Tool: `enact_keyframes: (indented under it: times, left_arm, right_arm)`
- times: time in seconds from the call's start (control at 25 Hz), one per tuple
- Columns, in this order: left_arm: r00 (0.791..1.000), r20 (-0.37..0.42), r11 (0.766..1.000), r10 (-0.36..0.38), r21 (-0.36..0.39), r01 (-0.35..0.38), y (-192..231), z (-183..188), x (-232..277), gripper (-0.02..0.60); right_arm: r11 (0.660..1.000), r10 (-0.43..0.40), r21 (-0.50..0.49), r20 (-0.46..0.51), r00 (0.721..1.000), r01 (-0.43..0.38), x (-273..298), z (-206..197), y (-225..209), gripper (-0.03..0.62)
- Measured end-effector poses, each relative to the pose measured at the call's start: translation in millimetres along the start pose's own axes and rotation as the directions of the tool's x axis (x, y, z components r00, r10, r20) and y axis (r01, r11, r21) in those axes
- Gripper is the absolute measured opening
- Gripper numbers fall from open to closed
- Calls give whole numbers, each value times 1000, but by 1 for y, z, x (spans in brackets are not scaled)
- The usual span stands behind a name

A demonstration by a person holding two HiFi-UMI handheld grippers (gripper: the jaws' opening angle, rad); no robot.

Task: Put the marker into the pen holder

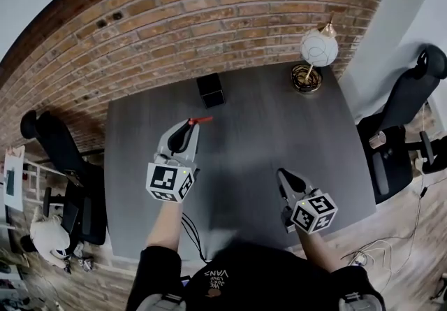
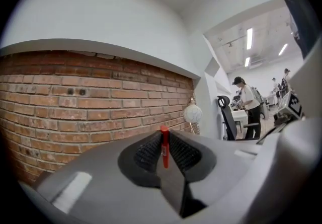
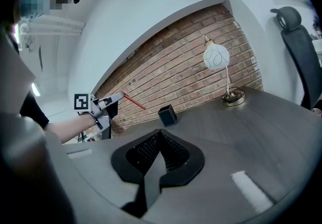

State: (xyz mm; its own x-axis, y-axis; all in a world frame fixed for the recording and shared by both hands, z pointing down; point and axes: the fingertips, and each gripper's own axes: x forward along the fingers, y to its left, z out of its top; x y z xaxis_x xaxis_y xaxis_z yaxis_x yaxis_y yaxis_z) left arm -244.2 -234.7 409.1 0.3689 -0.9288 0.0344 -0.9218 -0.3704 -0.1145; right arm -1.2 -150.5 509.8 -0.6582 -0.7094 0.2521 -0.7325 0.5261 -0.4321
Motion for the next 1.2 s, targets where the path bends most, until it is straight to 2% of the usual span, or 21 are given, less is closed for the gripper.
enact_keyframes:
  times: [0.56,1.2]
  left_arm:
    - [999,-10,995,-35,96,36,36,2,69,98]
    - [993,-108,992,-41,111,53,73,-33,134,98]
  right_arm:
    - [998,-53,19,-13,999,53,1,-20,-4,2]
    - [995,-84,41,-55,995,87,12,-42,-11,2]
